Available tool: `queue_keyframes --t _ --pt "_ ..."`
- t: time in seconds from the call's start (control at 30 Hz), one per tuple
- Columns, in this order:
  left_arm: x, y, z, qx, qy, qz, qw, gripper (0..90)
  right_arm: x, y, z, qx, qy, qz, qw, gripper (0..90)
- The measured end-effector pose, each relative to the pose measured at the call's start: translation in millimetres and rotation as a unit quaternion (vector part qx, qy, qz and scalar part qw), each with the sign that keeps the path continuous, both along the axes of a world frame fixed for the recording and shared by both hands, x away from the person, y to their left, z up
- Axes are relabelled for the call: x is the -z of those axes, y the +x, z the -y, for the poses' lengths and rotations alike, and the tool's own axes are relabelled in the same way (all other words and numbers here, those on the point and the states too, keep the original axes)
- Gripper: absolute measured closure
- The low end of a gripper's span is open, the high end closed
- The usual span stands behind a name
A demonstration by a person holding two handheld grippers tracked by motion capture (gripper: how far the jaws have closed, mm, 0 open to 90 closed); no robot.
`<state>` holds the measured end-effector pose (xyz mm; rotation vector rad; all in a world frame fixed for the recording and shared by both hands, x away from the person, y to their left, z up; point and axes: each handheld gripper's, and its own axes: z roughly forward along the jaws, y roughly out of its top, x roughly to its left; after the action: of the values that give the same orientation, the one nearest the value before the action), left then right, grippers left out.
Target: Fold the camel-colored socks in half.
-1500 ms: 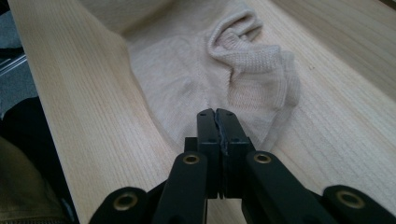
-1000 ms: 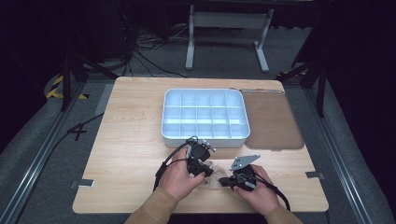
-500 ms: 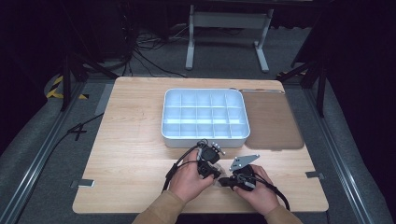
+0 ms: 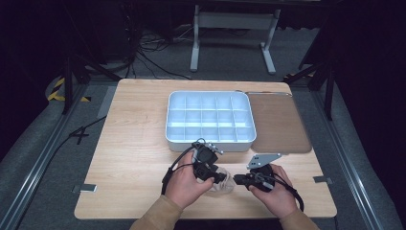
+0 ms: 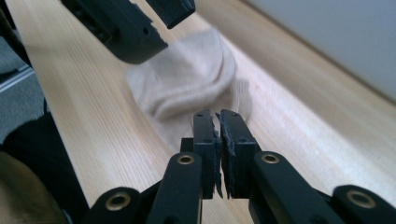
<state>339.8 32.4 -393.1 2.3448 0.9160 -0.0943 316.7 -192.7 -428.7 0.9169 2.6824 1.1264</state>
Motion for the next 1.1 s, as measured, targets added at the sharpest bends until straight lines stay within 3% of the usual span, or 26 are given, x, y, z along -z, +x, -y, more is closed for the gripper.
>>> queue_keyframes --t 0.13,0.33,0.53,0.67,0.8,0.97,1.1 --pt "-5.2 -0.9 -18.5 -0.020 0.008 0.012 0.9997 58.9 -7.0 -1.5 -10.4 -0.013 0.012 0.011 0.9998 88.2" --pt "5.9 -2.2 -37.3 -0.035 0.019 -0.023 0.9990 72.9 -8.7 1.0 -29.7 -0.025 0.032 0.025 0.9989 89.2" --pt "27.0 -2.8 -29.5 -0.018 0.038 -0.052 0.9978 77.6 -0.5 5.0 -39.0 -0.030 0.023 0.022 0.9991 89.0" --pt "40.9 -0.3 -24.3 -0.005 0.043 -0.072 0.9965 79.1 7.4 6.4 -38.9 -0.028 0.008 0.008 0.9995 87.1" --pt "44.4 -0.1 -20.4 0.004 0.048 -0.078 0.9958 80.0 10.3 6.0 -35.8 -0.024 -0.006 0.006 0.9997 85.2" --pt "46.6 -1.1 -14.9 0.016 0.041 -0.103 0.9937 79.0 16.9 5.4 -33.1 -0.022 -0.023 0.001 0.9995 83.0" --pt "46.8 -1.7 -11.6 0.025 0.041 -0.105 0.9933 78.8 21.0 5.8 -31.0 -0.023 -0.031 -0.003 0.9992 82.4"
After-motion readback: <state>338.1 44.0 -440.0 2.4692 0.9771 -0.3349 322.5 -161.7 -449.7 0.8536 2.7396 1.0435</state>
